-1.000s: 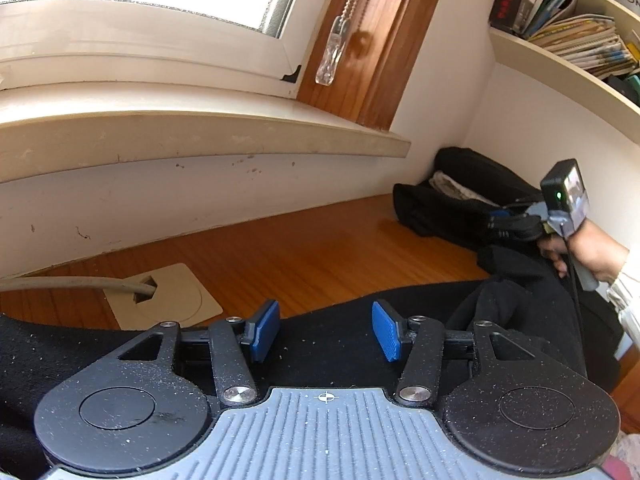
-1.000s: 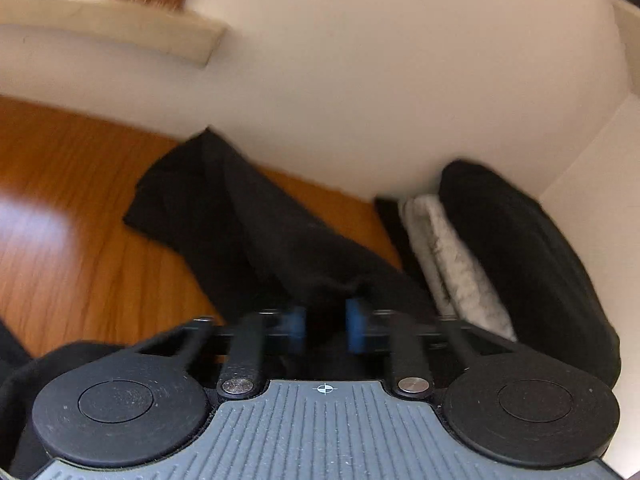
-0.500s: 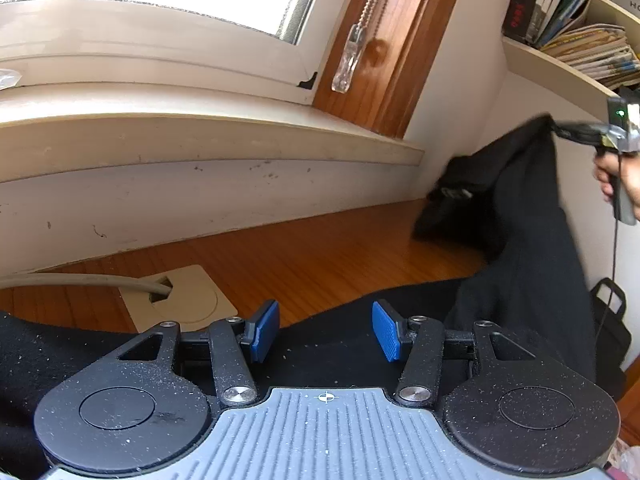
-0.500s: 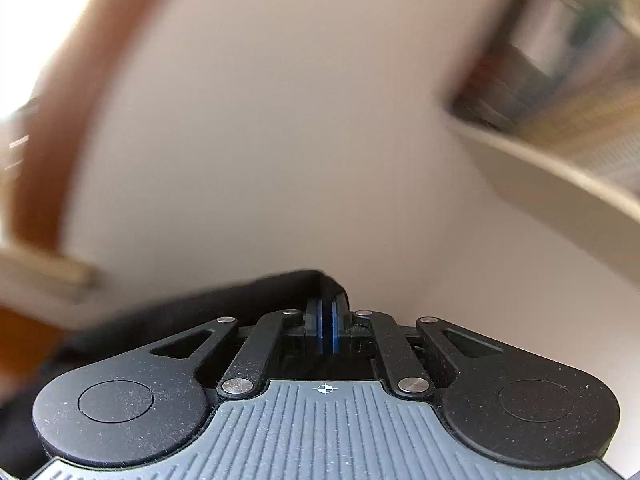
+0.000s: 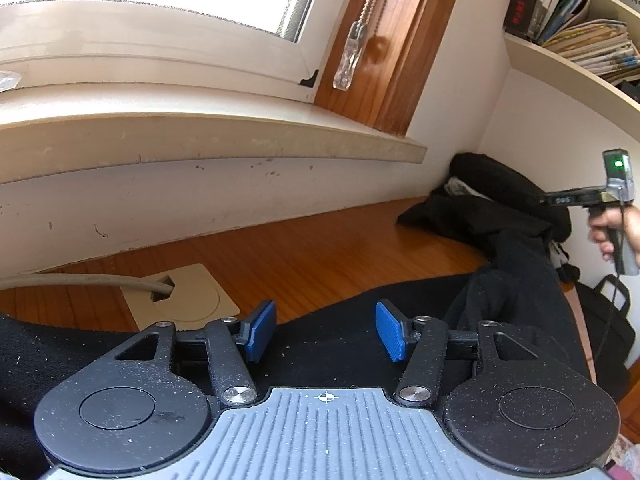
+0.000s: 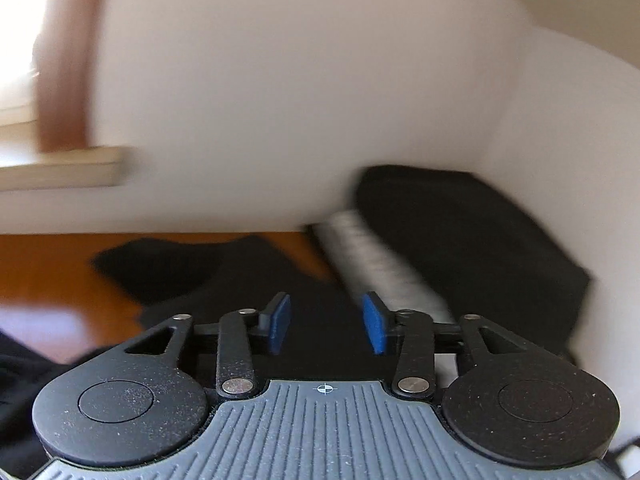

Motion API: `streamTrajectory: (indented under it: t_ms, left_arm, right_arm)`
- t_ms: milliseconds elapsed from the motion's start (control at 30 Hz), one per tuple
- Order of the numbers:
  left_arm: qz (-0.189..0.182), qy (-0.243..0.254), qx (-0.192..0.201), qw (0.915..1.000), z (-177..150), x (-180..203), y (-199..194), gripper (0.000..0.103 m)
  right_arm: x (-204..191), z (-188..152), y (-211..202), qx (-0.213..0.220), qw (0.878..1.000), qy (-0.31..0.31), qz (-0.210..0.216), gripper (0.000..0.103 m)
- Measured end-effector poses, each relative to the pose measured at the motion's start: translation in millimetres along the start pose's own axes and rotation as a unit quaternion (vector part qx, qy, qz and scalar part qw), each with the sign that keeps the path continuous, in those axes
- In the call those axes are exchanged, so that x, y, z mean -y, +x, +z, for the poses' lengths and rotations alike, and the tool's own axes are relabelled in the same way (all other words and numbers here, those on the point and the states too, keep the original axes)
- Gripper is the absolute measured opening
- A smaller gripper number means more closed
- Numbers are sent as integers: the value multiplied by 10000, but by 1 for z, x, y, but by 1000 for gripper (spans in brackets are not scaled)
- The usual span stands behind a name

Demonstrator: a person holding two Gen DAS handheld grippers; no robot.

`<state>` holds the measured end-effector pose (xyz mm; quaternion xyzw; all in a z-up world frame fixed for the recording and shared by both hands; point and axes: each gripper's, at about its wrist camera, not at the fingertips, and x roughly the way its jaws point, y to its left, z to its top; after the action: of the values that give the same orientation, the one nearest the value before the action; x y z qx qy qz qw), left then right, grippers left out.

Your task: Fold clothes

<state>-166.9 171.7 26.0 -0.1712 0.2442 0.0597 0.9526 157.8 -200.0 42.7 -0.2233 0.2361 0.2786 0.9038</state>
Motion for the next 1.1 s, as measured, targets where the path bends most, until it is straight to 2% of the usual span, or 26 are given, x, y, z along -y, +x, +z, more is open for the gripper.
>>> streamTrajectory:
  t_ms: [100,200,367,400,433,467,567,667,733,933,1033,1100]
  left_arm:
    - [-6,-5,4,10000,0,0,0,60]
    - [-4,3,6,10000,0,0,0,61]
    - [7,51,-3,10000,-1,2,0,61]
    - [5,46,-1,10000,-1,1,-1,61]
    - [3,41,2,10000,-1,1,-1,62]
    - [1,35,3,10000,-1,1,-1,62]
    - [-7,19,-9,10000,-1,0,0,62]
    - [-9,18,6,10000,-1,1,-1,62]
    - [-8,16,21,10000,-1,1,-2,62]
    - [-10,8,44,10000,0,0,-4,62]
    - [-19,13,41,10000,0,0,-4,62]
    - [-26,0,44,10000,0,-1,-5,62]
  right_arm:
    - [-36,-3,14,-48,9977,-571,368,53]
    - [-64,-10,24,-165,9931,-1053,493,58]
    - [-73,-17,52,-345,9909,-1294,119,57]
    - [-68,-15,51,-300,9928,-1156,80,46]
    - [-64,-14,50,-254,9945,-1019,41,30]
    - [-56,-13,43,-164,9962,-861,0,10]
    - [-31,-8,9,263,9974,-627,-247,9]
    - [0,5,-31,607,9945,-547,-656,8]
    - [24,11,-58,742,9897,-573,-1085,7]
    - [121,25,-146,903,9704,31,-2238,7]
    - [156,17,-165,746,9675,485,-2367,8]
    - [162,7,-157,566,9677,617,-2377,9]
